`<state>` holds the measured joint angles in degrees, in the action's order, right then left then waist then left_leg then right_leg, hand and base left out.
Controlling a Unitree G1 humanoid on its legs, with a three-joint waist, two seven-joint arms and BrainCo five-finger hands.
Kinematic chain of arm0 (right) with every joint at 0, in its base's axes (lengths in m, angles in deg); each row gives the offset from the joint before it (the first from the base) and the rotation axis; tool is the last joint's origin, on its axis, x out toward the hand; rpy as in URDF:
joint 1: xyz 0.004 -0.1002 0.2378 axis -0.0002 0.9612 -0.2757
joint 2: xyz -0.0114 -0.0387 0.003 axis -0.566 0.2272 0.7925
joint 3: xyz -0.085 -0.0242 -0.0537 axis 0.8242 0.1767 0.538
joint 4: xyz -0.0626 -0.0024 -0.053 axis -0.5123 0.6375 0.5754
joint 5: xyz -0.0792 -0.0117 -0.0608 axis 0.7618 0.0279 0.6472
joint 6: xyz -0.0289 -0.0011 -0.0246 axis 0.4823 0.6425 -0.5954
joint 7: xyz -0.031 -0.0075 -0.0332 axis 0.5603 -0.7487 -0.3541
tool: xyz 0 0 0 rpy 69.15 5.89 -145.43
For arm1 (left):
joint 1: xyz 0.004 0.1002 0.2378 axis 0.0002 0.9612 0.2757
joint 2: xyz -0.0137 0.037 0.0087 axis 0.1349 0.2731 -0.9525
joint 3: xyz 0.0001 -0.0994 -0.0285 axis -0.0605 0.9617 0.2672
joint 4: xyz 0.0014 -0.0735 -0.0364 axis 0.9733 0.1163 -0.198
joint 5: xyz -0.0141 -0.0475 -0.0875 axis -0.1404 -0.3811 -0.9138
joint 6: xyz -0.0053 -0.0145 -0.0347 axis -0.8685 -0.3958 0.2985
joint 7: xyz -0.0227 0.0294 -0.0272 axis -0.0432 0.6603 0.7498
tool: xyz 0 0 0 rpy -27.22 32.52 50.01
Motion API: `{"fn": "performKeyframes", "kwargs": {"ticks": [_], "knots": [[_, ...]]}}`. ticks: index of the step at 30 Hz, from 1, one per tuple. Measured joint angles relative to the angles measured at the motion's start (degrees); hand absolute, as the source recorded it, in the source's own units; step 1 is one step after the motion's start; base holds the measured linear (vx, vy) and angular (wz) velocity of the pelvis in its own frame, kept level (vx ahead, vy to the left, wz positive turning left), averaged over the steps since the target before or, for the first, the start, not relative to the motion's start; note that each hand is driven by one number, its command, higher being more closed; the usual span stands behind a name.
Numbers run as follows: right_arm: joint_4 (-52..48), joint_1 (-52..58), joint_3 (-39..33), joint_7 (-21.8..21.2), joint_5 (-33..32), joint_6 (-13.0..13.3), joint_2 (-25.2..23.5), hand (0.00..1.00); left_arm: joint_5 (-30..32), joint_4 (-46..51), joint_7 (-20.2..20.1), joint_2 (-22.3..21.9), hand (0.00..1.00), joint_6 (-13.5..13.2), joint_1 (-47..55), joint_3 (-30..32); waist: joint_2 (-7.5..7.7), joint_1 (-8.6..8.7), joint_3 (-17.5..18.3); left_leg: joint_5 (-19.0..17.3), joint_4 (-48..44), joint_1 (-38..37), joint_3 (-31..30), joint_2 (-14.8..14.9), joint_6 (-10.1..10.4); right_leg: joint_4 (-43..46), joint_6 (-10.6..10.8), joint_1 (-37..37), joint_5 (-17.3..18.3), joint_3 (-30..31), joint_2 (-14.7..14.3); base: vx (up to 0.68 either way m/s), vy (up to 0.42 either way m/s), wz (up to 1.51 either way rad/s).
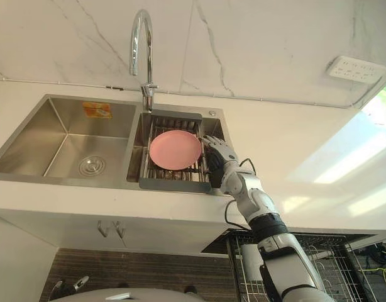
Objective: Walk over to the sink, pick up the cup, carry it to the dishwasher, place the cup inside the dishwasher, then close the dishwasher door
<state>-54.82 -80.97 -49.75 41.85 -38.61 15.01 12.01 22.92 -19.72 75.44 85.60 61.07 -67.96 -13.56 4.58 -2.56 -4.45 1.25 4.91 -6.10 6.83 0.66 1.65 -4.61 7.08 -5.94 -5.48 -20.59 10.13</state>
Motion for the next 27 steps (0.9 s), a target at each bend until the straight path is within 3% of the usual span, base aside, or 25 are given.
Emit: {"fn": "performKeyframes", "kwargs": {"ticks": [17,20,27], "knots": [[8.80,-2.94,-0.01,2.00,2.13,2.90,0.43,0.00,-0.26,2.11,-0.01,0.01,0.00,-0.20,1.12,2.08,0.46,-1.01,-0.73,1.10,0.00,2.21,-3.88,-0.71,-0.19,-0.02,0.22,-0.15,0.18,-3.82,0.59,-0.02,-0.006,0.11],[10.62,-2.97,0.00,2.12,2.10,3.66,0.43,0.00,-0.26,2.11,-0.02,0.02,0.00,-0.34,1.24,2.17,0.84,-2.03,-1.05,1.15,0.00,2.24,-3.98,-0.82,-0.24,-0.01,0.25,-0.17,0.20,-3.90,0.67,0.00,0.000,0.04],[13.17,-2.99,0.00,2.17,2.16,4.28,0.44,0.00,-0.27,2.16,0.04,0.28,0.00,-1.40,1.33,4.19,1.09,-2.61,-1.23,1.51,-0.01,3.13,-5.54,-1.22,-0.39,0.00,0.37,-0.30,0.29,-5.32,0.99,0.00,0.002,0.12]]}}
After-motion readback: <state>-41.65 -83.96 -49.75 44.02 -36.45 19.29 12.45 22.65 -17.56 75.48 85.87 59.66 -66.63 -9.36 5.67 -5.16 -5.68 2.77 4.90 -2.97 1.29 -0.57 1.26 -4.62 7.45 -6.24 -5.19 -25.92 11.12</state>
